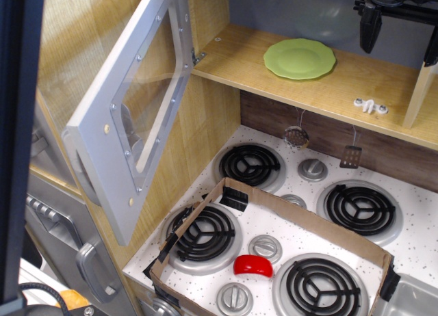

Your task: Close microwave

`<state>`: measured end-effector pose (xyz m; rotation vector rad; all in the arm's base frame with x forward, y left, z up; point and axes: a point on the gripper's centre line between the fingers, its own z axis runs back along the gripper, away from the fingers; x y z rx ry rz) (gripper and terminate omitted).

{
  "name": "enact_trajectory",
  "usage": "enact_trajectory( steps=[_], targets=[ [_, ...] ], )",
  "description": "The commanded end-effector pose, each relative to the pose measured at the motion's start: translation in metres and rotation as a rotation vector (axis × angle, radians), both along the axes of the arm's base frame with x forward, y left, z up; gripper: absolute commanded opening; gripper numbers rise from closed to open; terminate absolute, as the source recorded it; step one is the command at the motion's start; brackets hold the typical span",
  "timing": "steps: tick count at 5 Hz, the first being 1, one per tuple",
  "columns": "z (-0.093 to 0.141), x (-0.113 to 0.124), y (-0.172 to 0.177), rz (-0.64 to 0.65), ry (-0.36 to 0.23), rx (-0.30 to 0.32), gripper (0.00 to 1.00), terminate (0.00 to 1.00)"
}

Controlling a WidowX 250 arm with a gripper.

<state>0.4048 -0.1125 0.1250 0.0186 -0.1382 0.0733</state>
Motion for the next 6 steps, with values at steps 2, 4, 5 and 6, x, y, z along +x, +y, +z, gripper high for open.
enact_trajectory(
  steps=[2, 4, 5, 6],
  targets=[
    [0.018, -0.010, 0.006, -0.004, -0.015, 0.039, 1.00, 0.00],
    [0.083, -0.029, 0.020, -0.010, -0.056, 0.145, 1.00, 0.00],
    [0.101, -0.049, 0.031, -0.042, -0.008, 0.146, 1.00, 0.00],
    [0.108, -0.073, 0.048, -0.097, 0.012, 0.164, 1.00, 0.00]
  ],
)
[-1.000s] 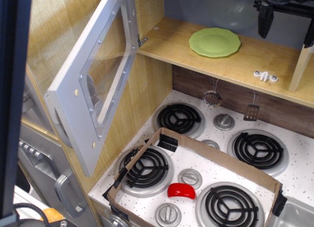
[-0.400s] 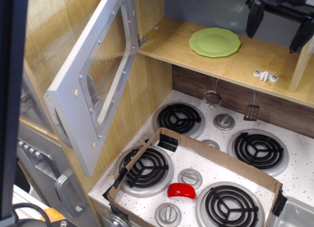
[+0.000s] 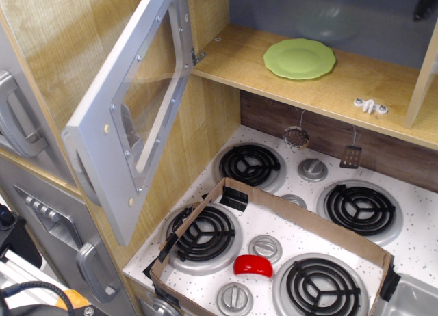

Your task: Close microwave

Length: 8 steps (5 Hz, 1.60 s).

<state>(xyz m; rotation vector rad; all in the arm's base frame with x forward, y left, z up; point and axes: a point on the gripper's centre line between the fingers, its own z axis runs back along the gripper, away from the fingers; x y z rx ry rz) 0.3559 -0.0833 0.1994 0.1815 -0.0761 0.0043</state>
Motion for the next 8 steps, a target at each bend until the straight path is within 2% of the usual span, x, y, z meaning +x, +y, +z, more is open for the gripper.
enact_trajectory(
  steps=[1, 2, 3, 4, 5, 7, 8],
  targets=[
    [0.028, -0.053, 0.046, -0.172, 0.016, 0.007, 1.00, 0.00],
    [0.026, -0.065, 0.074, -0.331, 0.110, 0.074, 1.00, 0.00],
    [0.020, -0.062, 0.100, -0.500, 0.190, 0.104, 1.00, 0.00],
    [0.021, -0.062, 0.125, -0.602, 0.238, 0.183, 1.00, 0.00],
    [0.028, -0.067, 0.150, -0.638, 0.284, 0.240, 1.00, 0.00],
    [0.027, -0.074, 0.193, -0.639, 0.325, 0.285, 1.00, 0.00],
    [0.013, -0.072, 0.213, -0.646, 0.346, 0.224, 1.00, 0.00]
  ],
)
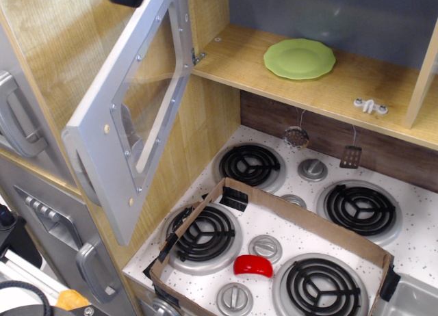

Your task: Close microwave

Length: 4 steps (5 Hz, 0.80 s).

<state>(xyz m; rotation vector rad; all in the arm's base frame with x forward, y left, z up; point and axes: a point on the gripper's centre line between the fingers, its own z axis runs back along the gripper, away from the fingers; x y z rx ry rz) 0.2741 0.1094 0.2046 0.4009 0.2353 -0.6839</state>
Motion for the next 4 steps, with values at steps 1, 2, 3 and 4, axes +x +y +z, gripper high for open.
enact_trajectory(
  steps=[1, 2, 3, 4],
  targets=[
    [-0.010, 0.006, 0.036, -0.008, -0.011, -0.059, 1.00, 0.00],
    [-0.026, 0.007, 0.039, -0.009, 0.000, -0.077, 1.00, 0.00],
    [-0.039, 0.006, 0.042, -0.002, -0.001, -0.094, 1.00, 0.00],
    [-0.045, 0.009, 0.037, 0.023, -0.049, -0.162, 1.00, 0.00]
  ],
)
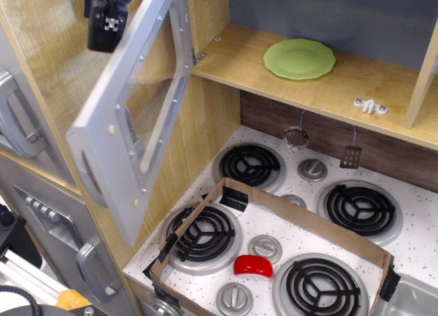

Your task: Close microwave

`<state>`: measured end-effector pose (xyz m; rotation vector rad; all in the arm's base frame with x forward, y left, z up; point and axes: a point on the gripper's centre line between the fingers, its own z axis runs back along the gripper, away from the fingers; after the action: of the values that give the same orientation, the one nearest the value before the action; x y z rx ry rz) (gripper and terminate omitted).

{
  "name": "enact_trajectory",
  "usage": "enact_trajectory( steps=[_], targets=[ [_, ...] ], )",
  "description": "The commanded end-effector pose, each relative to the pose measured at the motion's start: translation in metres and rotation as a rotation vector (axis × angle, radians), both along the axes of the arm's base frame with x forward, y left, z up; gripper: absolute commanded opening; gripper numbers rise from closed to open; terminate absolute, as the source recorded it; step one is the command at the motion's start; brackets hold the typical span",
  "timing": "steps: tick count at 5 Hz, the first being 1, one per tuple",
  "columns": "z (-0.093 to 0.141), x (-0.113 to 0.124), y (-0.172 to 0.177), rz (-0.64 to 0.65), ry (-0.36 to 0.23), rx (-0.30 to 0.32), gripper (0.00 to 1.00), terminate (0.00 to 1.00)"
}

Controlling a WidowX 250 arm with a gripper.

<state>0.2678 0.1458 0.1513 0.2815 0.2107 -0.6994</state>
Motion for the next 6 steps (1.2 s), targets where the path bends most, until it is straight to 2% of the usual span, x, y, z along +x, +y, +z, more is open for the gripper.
enact_trajectory(
  steps=[1, 2, 3, 4, 6],
  targets=[
    [0.018, 0.026, -0.015, 0.058, -0.181, -0.137, 1.00, 0.00],
    [0.028, 0.042, -0.034, 0.060, -0.270, -0.256, 1.00, 0.00],
    [0.036, 0.066, -0.062, 0.064, -0.353, -0.334, 1.00, 0.00],
    [0.035, 0.084, -0.090, 0.073, -0.415, -0.373, 1.00, 0.00],
    [0.007, 0.121, -0.135, 0.052, -0.400, -0.454, 1.00, 0.00]
  ],
)
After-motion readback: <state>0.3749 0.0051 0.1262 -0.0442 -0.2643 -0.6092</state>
